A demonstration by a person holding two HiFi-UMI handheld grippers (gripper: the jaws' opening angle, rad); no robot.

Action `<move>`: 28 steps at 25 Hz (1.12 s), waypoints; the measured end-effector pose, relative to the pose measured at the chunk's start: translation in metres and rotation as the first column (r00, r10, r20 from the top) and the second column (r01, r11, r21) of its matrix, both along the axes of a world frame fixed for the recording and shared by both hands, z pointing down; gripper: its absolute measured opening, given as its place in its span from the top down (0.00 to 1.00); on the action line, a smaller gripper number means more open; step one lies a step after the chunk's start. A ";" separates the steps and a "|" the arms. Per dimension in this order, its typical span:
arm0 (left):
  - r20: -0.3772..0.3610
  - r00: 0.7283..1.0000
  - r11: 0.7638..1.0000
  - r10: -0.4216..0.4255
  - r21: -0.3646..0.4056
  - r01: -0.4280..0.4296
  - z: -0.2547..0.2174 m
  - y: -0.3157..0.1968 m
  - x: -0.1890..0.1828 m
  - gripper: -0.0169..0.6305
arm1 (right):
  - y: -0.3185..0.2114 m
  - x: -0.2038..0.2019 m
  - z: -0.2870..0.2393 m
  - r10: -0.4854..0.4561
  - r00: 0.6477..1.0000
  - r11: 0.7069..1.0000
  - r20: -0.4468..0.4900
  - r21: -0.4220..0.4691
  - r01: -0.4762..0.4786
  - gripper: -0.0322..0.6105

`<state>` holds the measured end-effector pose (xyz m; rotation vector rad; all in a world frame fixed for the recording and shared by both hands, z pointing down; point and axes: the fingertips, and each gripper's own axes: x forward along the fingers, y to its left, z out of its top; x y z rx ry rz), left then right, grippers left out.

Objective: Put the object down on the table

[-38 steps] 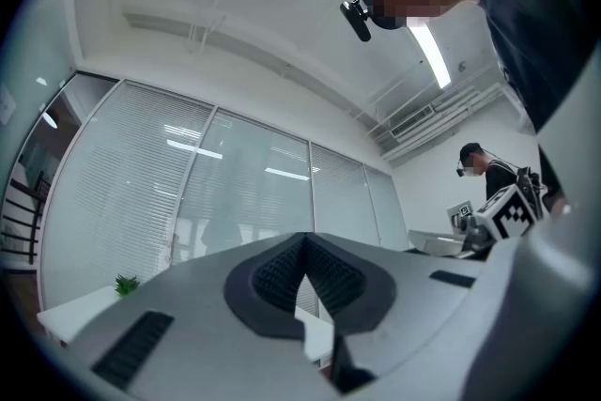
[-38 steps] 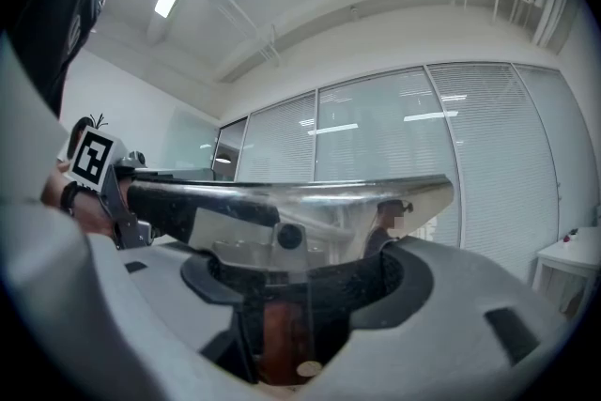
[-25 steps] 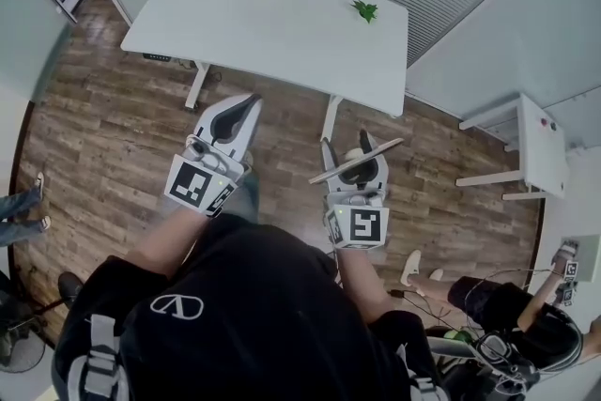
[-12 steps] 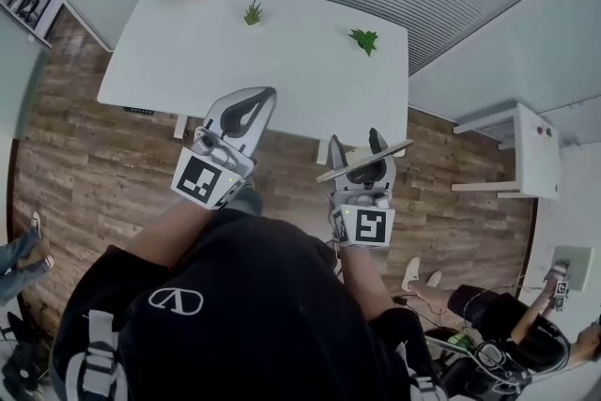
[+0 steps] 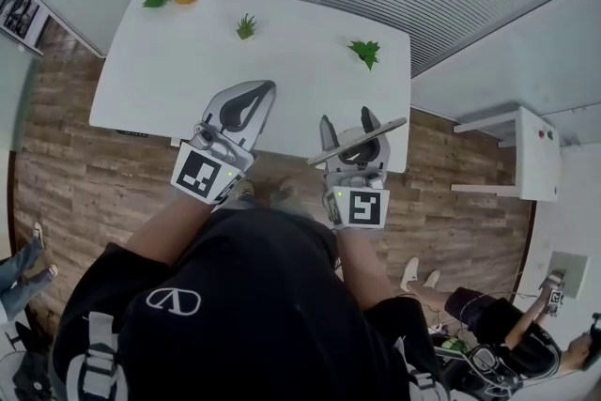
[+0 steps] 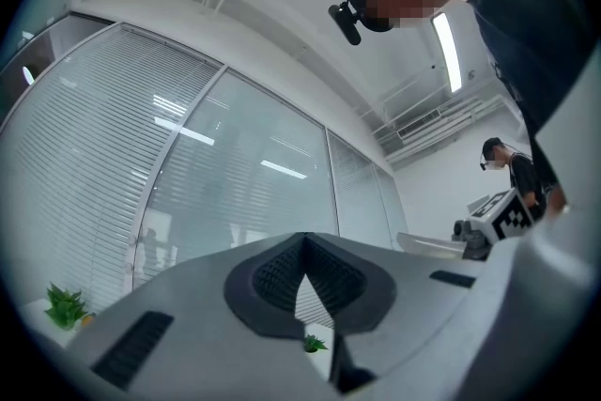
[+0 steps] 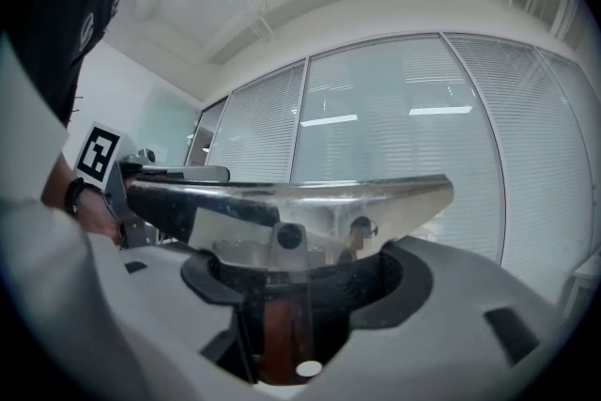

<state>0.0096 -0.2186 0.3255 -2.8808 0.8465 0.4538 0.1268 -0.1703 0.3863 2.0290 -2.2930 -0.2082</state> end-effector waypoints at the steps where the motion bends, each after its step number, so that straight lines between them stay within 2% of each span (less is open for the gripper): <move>1: 0.001 1.000 1.000 -0.007 0.001 0.007 0.000 -0.005 0.003 0.97 | -0.006 0.001 0.002 -0.010 1.000 1.000 0.002 -0.003 0.010 0.49; 8: 0.009 0.999 0.999 -0.045 -0.007 0.045 0.003 -0.030 0.027 0.97 | -0.044 0.011 0.015 -0.093 0.996 0.995 -0.010 -0.043 0.092 0.49; 11: 0.016 0.998 0.998 -0.055 -0.007 0.055 0.006 -0.036 0.035 0.97 | -0.053 0.021 0.021 -0.088 0.996 0.993 -0.008 -0.076 0.088 0.49; 14: 0.016 0.998 0.998 -0.060 -0.015 0.060 0.007 -0.042 0.040 0.97 | -0.062 0.027 0.023 -0.089 0.996 0.995 0.011 -0.054 0.089 0.49; 18: 0.013 0.998 0.998 -0.061 -0.022 0.061 0.010 -0.050 0.043 0.97 | -0.072 0.029 0.030 -0.092 0.996 0.993 0.017 -0.075 0.093 0.49; 21: 0.013 0.998 0.997 -0.065 -0.032 0.066 0.013 -0.054 0.044 0.97 | -0.082 0.033 0.052 -0.097 0.995 0.985 0.009 -0.143 0.097 0.49; 25: 0.008 0.997 0.996 -0.079 -0.031 0.079 0.012 -0.058 0.043 0.97 | -0.110 0.039 0.107 -0.127 0.992 0.946 -0.007 -0.303 0.119 0.49; 27: 0.008 0.996 0.996 -0.085 -0.031 0.086 0.012 -0.058 0.042 0.97 | -0.127 0.043 0.147 -0.148 0.989 0.903 -0.021 -0.412 0.126 0.49; 28: 0.017 0.996 0.996 -0.085 -0.036 0.085 0.015 -0.058 0.042 0.97 | -0.133 0.045 0.170 -0.160 0.987 0.868 -0.031 -0.480 0.125 0.49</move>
